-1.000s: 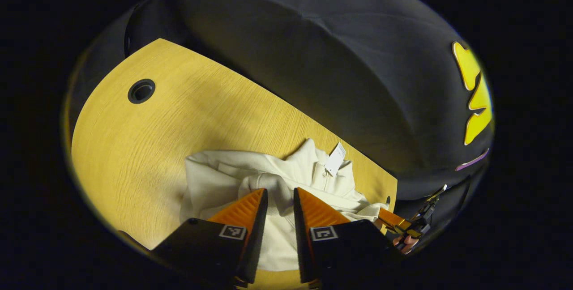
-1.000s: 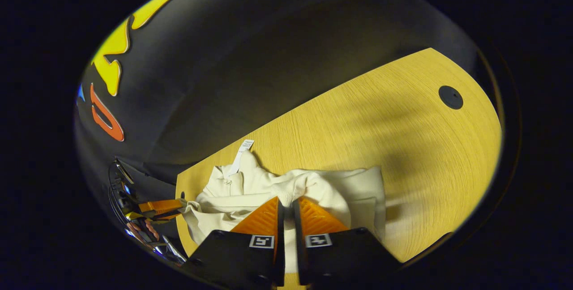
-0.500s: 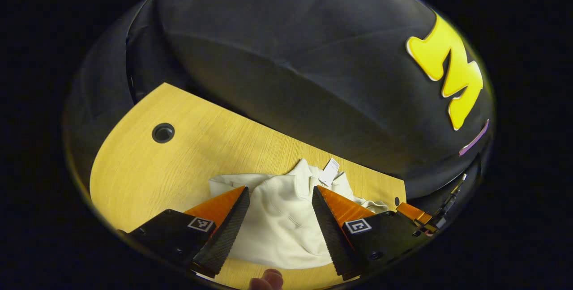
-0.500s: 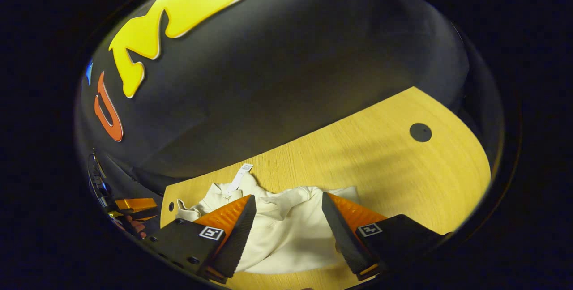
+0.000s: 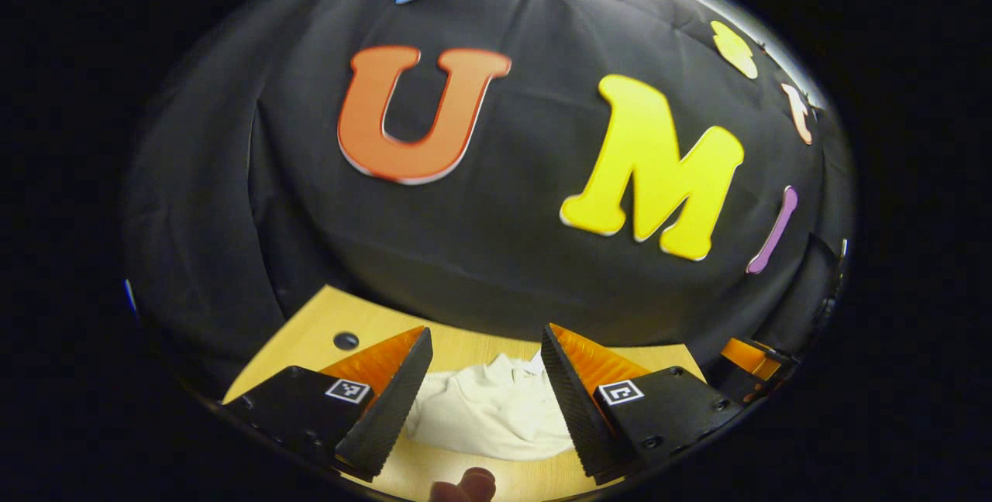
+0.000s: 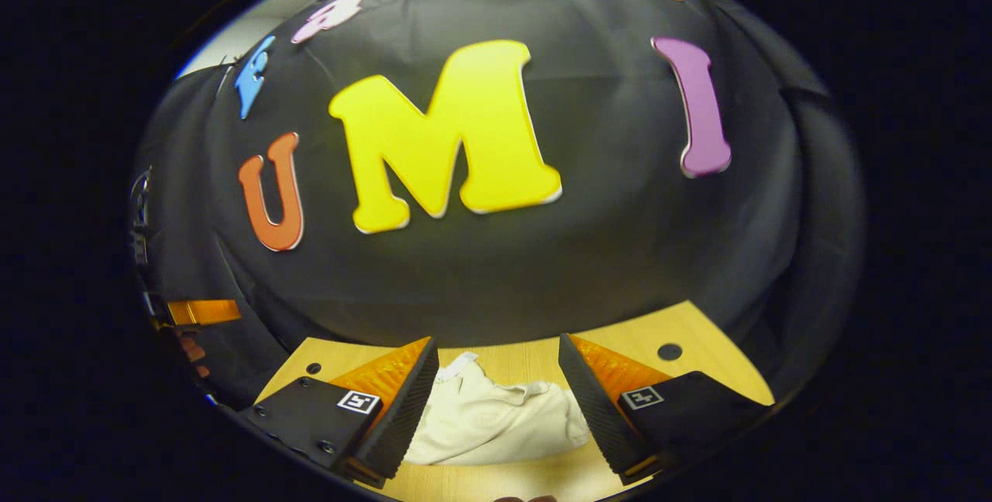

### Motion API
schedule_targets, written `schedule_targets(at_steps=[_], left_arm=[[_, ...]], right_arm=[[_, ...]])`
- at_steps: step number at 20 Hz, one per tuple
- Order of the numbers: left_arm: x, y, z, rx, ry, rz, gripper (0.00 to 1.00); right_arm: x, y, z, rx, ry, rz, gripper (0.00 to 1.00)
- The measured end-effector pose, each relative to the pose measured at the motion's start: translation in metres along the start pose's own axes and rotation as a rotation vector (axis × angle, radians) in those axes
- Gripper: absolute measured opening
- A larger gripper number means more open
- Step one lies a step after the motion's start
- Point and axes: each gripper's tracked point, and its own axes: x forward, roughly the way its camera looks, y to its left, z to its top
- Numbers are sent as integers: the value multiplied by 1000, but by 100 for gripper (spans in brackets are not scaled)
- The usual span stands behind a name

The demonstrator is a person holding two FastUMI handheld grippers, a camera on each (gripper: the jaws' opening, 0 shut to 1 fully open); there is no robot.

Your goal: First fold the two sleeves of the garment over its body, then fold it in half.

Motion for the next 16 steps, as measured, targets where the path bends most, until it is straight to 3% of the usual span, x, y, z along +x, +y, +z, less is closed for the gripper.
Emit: schedule_targets(at_steps=[3,5,6,7,8,9,10,11,12,13,14,15,16], left_arm=[[-49,-19,43,59,-154,18,92],[-76,-29,60,72,-240,9,92],[-89,-33,63,80,-272,0,93],[-106,-35,66,100,-299,-1,100],[-115,-39,62,114,-316,1,93],[-125,-44,59,134,-336,-4,93],[-132,-46,55,143,-352,7,83],[-135,-49,48,141,-365,15,93],[-140,-50,41,126,-362,20,84],[-142,-51,33,108,-350,19,93],[-143,-52,24,97,-336,21,93],[-149,-49,13,95,-322,22,100],[-152,-48,6,106,-315,24,93]], right_arm=[[-53,18,54,-91,-153,-37,96],[-83,31,69,-135,-229,-49,92],[-97,36,73,-151,-263,-50,96],[-110,42,73,-161,-295,-38,96],[-121,49,72,-165,-316,-22,96],[-131,52,67,-170,-325,-12,93],[-139,58,62,-177,-336,-3,96],[-143,61,56,-187,-339,-6,96],[-148,63,49,-195,-337,-7,96],[-153,67,45,-189,-333,-5,95],[-159,70,41,-180,-332,1,93],[-164,73,38,-170,-330,4,93],[-167,73,35,-167,-328,2,93]])
